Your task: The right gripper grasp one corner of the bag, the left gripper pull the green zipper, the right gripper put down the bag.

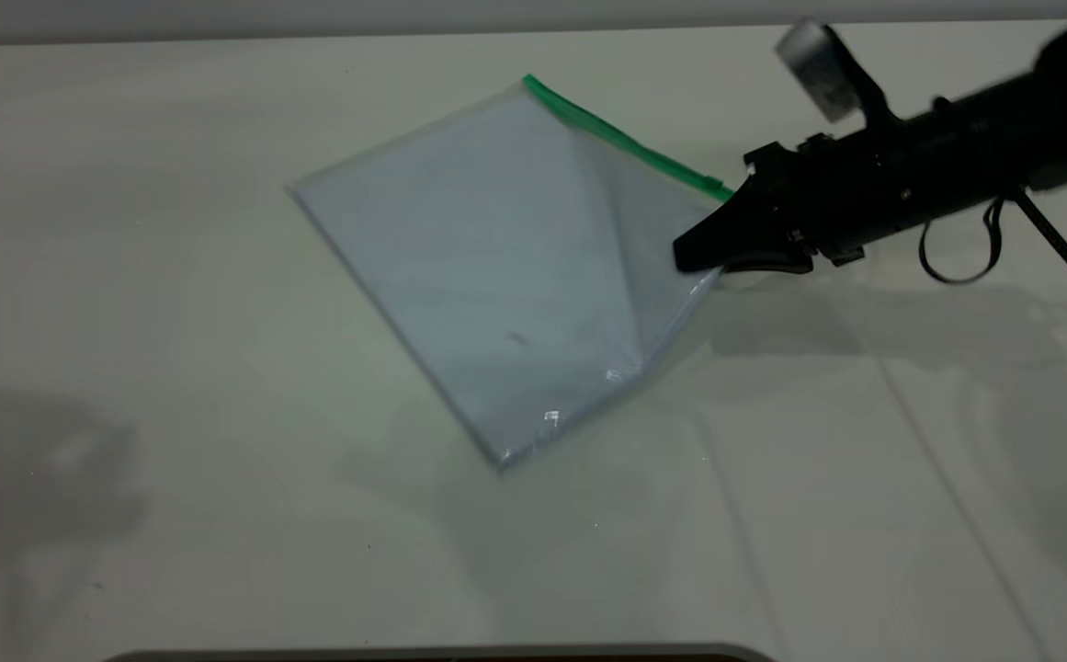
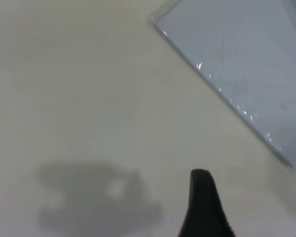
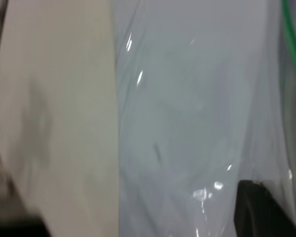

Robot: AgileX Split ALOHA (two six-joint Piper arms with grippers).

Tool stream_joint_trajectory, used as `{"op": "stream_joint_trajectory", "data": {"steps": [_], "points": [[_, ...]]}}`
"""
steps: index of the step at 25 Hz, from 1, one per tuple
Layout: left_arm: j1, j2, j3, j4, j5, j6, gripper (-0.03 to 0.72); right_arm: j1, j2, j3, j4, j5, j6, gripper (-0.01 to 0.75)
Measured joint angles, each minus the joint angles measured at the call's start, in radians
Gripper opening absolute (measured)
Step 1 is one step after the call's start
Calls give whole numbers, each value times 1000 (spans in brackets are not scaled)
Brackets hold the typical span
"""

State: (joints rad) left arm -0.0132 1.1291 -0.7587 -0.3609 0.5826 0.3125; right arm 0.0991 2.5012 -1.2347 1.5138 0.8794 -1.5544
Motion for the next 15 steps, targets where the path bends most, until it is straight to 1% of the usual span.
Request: {"op": "stream_joint_trajectory", "data": {"steps": [3, 4, 7, 10, 12, 15], "points": [[0, 0, 0, 0, 1, 2, 568, 44, -12, -77, -271, 52, 156, 34], [0, 0, 0, 0, 1, 3, 568, 65, -12, -109, -359, 80, 208, 34], [0, 11, 0, -1, 1, 14, 568, 126, -12, -214, -543, 193, 309, 34], [0, 44, -10, -23, 2, 54, 568, 166, -24, -323, -614, 262, 335, 34], [0, 77, -35, -54, 2, 88, 568, 175, -36, -401, -622, 259, 351, 34], [0, 153, -89, -112, 1, 171, 568, 175, -46, -496, -611, 206, 387, 34]]}}
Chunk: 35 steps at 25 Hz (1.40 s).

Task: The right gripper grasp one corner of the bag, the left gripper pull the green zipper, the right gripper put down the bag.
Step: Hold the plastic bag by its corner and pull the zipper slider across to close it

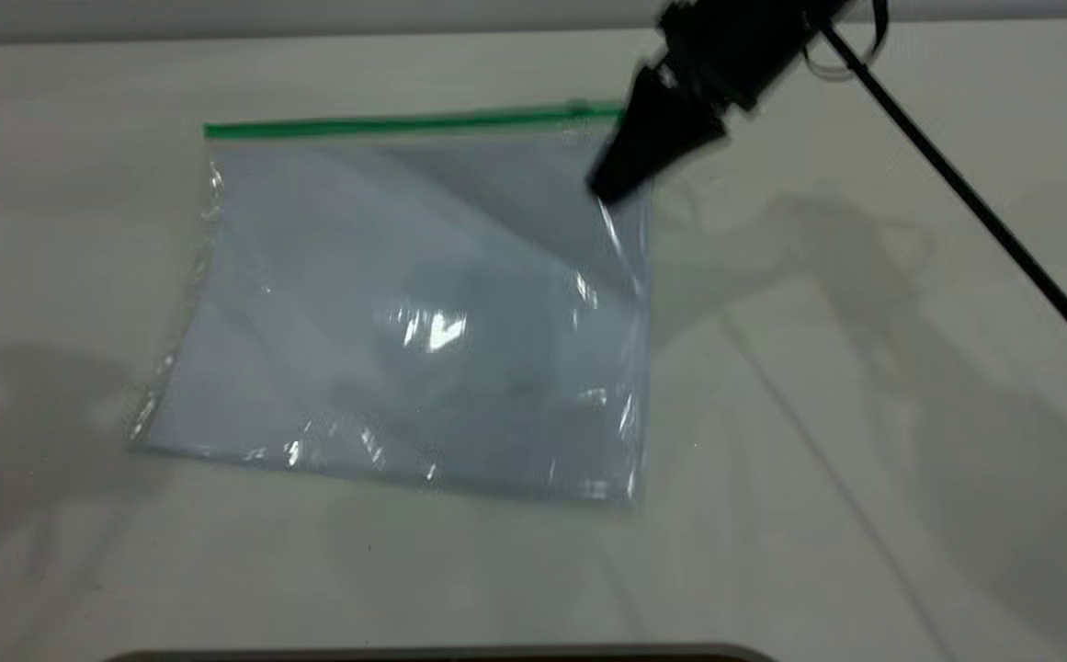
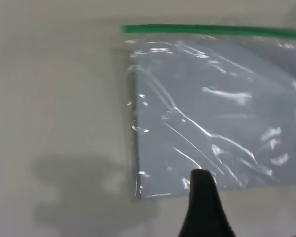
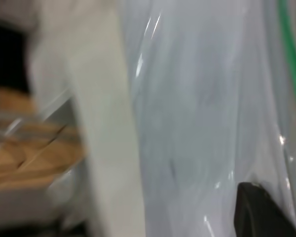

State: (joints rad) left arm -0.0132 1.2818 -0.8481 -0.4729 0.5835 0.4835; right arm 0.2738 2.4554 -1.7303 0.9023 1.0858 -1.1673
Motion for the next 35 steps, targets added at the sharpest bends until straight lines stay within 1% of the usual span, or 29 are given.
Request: {"op": "stream_joint_trajectory", "data": {"steps": [3, 5, 8, 10, 12, 16, 19, 23, 28, 31, 35], "points": [[0, 111, -88, -88, 4, 144, 568, -1, -1, -57, 2, -15, 24, 34], [-3, 208, -166, -165, 15, 293, 568, -3, -1, -74, 2, 1, 27, 34], [-28, 363, -320, -307, 42, 530, 568, -3, -1, -80, 5, 17, 27, 34], [-56, 470, -427, -380, 94, 661, 568, -3, -1, -80, 6, 24, 30, 34], [-84, 588, -532, -417, 180, 749, 568, -3, -1, -80, 12, 42, 30, 34], [-139, 793, -715, -423, 316, 798, 568, -3, -1, -80, 20, 73, 25, 34], [-173, 912, -810, -423, 356, 801, 568, -3, -1, -80, 23, 76, 23, 34], [-232, 1016, -905, -421, 352, 814, 568, -3, -1, -80, 24, 76, 23, 34], [-312, 1080, -987, -420, 341, 828, 568, -3, -1, -80, 24, 76, 23, 34], [-335, 1101, -1004, -421, 326, 844, 568, -3, -1, -80, 25, 76, 23, 34], [-339, 1115, -1007, -423, 305, 849, 568, -3, -1, -80, 25, 77, 23, 34]]}}
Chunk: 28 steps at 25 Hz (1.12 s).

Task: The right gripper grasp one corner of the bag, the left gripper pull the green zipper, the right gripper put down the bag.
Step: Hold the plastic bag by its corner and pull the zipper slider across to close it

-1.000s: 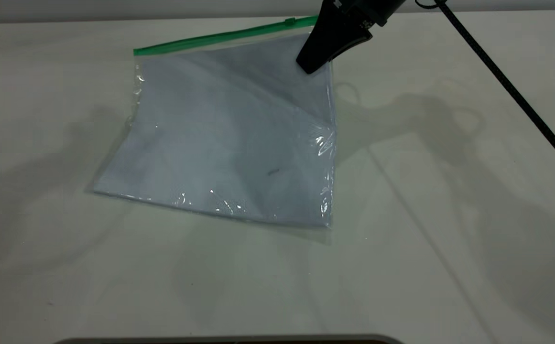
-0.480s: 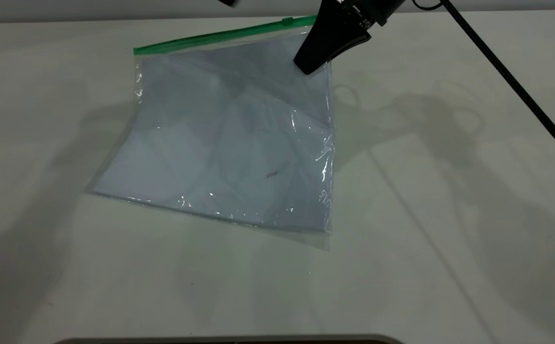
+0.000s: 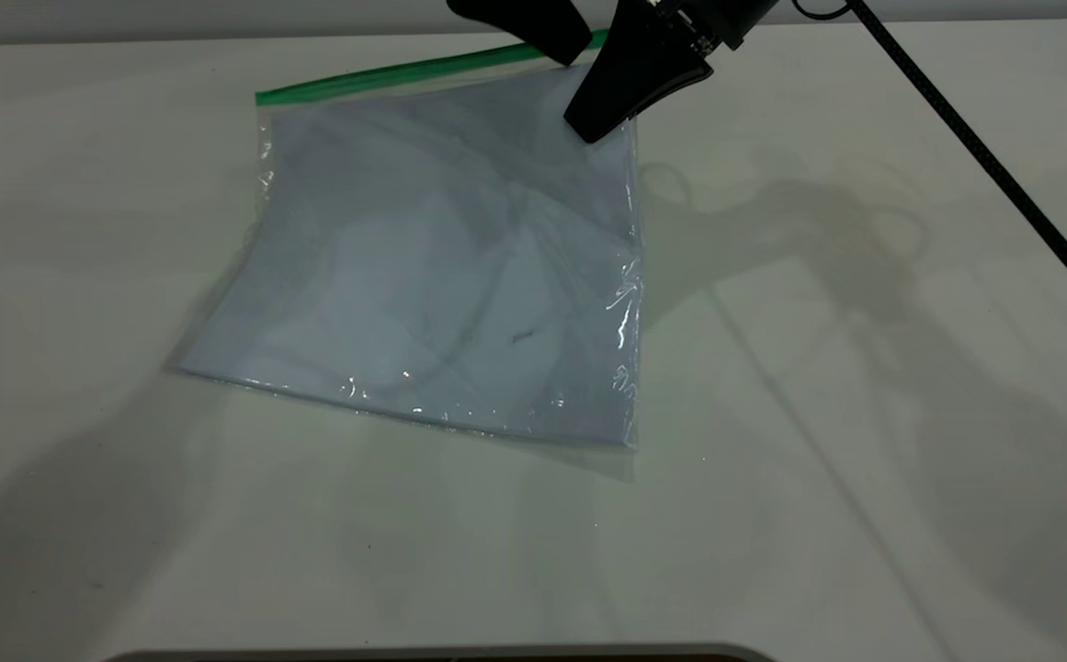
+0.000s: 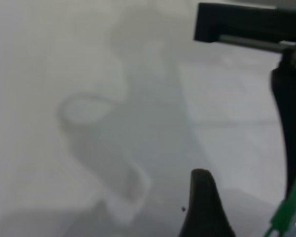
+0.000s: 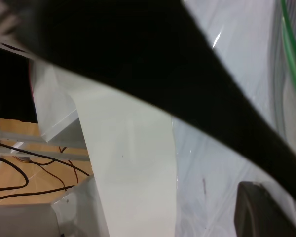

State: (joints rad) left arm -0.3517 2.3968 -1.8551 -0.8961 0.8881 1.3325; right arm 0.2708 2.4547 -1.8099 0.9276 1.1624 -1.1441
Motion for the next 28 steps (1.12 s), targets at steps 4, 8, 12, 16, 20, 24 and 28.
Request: {"op": "stream_joint_trajectory", "data": {"steps": [4, 8, 12, 16, 20, 24, 28], "points": [[-5, 11, 0, -11, -12, 1, 555, 0, 0, 0, -4, -2, 0, 34], [-11, 16, 0, -27, -16, 9, 476, -2, 0, 0, -12, -6, 0, 34], [-13, 16, 0, -31, -11, 19, 337, -3, 0, 0, -12, -15, 0, 34], [-15, 16, 0, -31, -12, 22, 199, -3, 0, 0, -18, -22, 0, 34], [-16, 16, 0, -31, -15, 26, 102, -5, 0, 0, -29, -21, 0, 34], [-20, 16, -1, -19, -33, 26, 53, -25, 0, -6, -27, -12, -2, 34], [-21, 16, -10, -11, -66, 26, 48, -51, -2, -27, -22, -7, -4, 34]]}}
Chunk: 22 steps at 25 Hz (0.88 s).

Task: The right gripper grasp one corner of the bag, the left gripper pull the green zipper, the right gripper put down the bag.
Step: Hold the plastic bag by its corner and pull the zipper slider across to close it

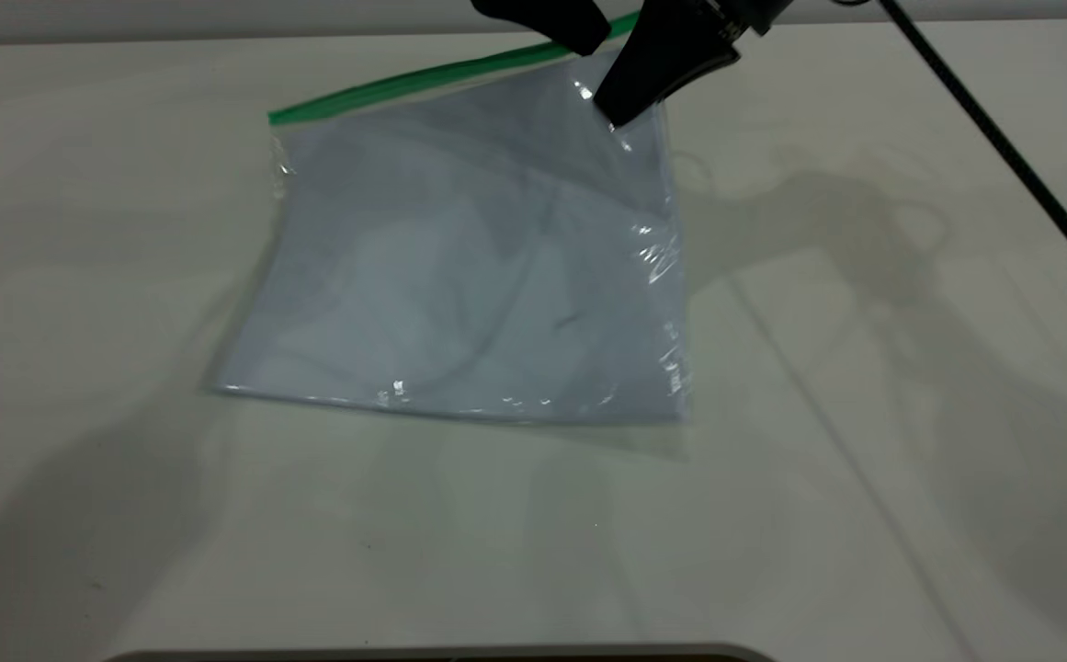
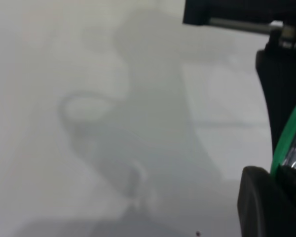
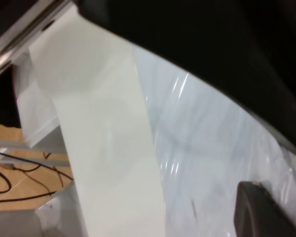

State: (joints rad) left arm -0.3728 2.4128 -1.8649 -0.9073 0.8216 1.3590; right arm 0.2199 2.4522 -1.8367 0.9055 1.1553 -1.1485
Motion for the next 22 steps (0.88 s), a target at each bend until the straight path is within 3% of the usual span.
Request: {"op": "stream_joint_trajectory", "data": {"steps": [9, 22], "points": [[9, 0, -6, -10, -33, 0, 48, -67, -3, -20, 45, 21, -15, 34], [69, 2, -6, 110, 3, -35, 48, -116, -14, -21, 113, 36, -73, 34]]}}
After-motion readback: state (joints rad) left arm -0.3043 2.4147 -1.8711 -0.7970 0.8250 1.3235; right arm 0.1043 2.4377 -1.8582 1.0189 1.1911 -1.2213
